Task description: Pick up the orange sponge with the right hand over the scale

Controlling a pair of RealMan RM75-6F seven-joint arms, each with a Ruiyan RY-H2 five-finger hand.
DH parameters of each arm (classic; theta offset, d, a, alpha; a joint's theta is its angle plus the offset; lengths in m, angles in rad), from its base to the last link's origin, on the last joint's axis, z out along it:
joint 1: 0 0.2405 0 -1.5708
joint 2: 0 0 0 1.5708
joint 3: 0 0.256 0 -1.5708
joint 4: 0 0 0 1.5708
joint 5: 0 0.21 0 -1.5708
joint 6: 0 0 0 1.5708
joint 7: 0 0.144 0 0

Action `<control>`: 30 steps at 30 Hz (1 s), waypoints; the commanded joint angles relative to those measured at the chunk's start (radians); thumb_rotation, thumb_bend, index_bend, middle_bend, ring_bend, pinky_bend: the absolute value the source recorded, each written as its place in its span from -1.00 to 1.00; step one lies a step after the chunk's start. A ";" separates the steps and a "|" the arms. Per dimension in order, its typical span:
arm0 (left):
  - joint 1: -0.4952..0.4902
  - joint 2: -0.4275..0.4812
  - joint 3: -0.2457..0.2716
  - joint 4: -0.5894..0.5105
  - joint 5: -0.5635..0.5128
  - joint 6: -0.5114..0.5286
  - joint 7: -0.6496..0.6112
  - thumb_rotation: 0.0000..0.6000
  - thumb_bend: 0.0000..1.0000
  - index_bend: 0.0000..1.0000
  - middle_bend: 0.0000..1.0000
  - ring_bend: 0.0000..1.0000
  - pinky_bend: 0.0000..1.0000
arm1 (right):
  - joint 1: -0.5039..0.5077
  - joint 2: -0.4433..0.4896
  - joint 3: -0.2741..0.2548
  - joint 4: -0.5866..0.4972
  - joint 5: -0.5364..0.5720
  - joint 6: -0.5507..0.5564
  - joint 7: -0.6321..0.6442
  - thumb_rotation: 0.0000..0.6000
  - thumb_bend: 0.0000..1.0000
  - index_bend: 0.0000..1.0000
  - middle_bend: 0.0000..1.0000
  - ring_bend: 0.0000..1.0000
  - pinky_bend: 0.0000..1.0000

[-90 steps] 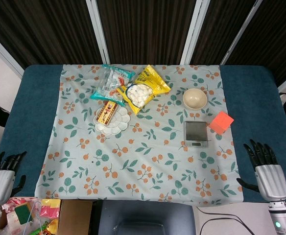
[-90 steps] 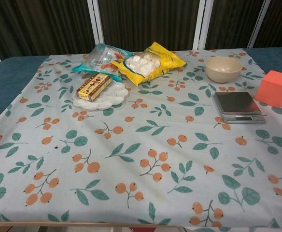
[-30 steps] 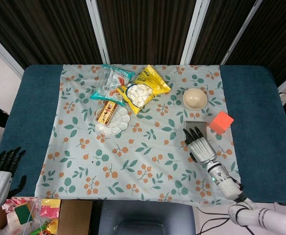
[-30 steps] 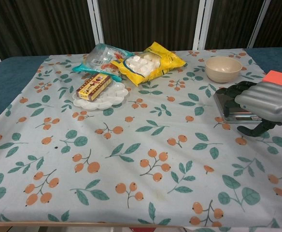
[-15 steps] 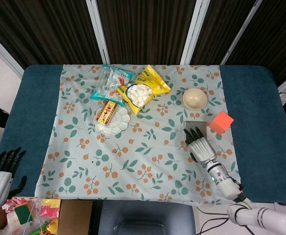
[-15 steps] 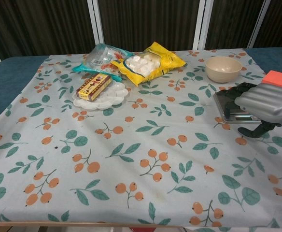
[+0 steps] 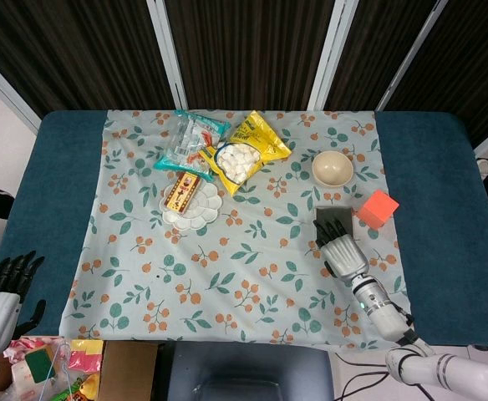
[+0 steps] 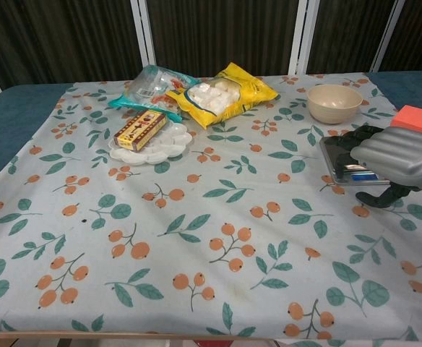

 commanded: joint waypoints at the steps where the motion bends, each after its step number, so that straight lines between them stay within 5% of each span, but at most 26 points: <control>1: 0.000 0.000 0.000 0.000 0.001 0.001 0.000 1.00 -0.09 -1.00 -1.00 -0.95 -0.95 | 0.000 0.002 -0.002 -0.002 0.002 0.001 0.002 1.00 0.10 -0.08 -0.87 -1.00 -0.98; 12: 0.001 0.001 0.002 0.000 0.011 0.007 -0.004 1.00 -0.09 -1.00 -1.00 -0.95 -0.95 | -0.007 0.028 -0.002 -0.037 0.000 0.032 0.021 1.00 0.10 -0.10 -0.87 -1.00 -0.98; 20: 0.004 0.000 0.001 -0.001 0.015 0.017 -0.002 1.00 -0.09 -1.00 -1.00 -0.95 -0.95 | -0.032 0.095 0.017 -0.093 -0.035 0.103 0.111 1.00 0.09 -0.51 -0.87 -1.00 -0.98; 25: 0.006 0.000 -0.001 0.000 0.010 0.018 0.005 1.00 -0.09 -1.00 -1.00 -0.95 -0.95 | -0.036 0.192 0.072 -0.101 -0.014 0.120 0.208 1.00 -0.35 -0.96 -0.96 -1.00 -1.00; 30: 0.006 0.001 -0.006 0.001 -0.001 0.016 0.011 1.00 -0.09 -1.00 -1.00 -0.95 -0.95 | 0.009 0.226 0.094 0.016 0.039 0.033 0.182 1.00 -0.54 -1.00 -1.00 -1.00 -1.00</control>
